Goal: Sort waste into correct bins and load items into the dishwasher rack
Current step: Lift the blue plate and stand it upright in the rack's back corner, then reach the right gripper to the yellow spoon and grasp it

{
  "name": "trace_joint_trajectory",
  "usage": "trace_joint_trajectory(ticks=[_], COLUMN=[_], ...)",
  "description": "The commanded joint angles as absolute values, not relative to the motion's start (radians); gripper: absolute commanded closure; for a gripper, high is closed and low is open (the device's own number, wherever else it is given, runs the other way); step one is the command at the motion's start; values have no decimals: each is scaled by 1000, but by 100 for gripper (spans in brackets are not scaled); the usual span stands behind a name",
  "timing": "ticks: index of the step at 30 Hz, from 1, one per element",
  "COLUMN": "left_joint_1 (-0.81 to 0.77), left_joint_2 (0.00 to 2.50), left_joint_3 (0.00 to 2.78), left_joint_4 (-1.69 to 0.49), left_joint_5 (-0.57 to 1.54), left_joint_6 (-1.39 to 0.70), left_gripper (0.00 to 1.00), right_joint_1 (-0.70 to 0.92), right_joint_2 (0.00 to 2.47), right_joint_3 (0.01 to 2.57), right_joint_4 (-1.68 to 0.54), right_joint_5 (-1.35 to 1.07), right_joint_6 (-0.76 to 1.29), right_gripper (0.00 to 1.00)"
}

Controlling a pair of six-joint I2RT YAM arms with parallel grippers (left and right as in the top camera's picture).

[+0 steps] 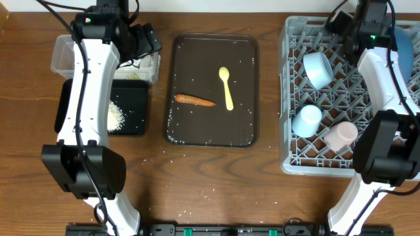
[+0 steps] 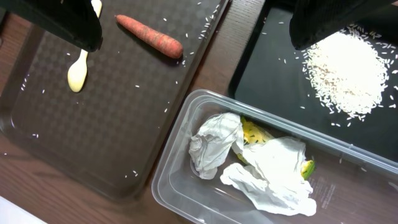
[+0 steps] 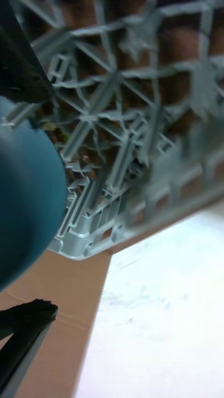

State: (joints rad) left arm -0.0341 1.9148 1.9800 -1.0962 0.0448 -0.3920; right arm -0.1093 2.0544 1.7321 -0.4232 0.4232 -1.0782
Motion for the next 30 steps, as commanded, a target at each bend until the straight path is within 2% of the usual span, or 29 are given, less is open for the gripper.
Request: trace_joint_trajectory(ticks=[1, 7, 13, 17, 21, 23, 26, 30], left_joint_1=[-31, -31, -31, -31, -31, -31, -31, -31], left_joint_2=[1908, 1908, 1908, 1908, 1908, 1908, 1908, 1908], left_joint_3=[1990, 1990, 1990, 1990, 1990, 1990, 1990, 1990], left_joint_4=[-1099, -1098, -1099, -1099, -1098, -1099, -1099, -1099], left_joint_5=[25, 25, 25, 25, 25, 25, 25, 25], left_joint_6=[-389, -389, -389, -389, -389, -389, -389, -389], left_gripper=[2, 2, 2, 2, 1, 2, 1, 2], right_joint_1=[-109, -78, 22, 100, 170, 207, 288, 387], right_joint_2=[2019, 1948, 1856, 1814, 1818, 1834, 1874, 1944], right_joint_3=[1737, 1737, 1737, 1737, 1737, 1736, 1724, 1721], right_joint_4=[-381, -284, -363, -477, -568, -577, -563, -557], right_joint_5=[421, 398, 226, 16, -303, -387, -391, -207], right_joint_6=[-847, -607, -321, -114, 66, 128, 188, 226], right_gripper=[1, 1, 1, 1, 1, 6, 13, 19])
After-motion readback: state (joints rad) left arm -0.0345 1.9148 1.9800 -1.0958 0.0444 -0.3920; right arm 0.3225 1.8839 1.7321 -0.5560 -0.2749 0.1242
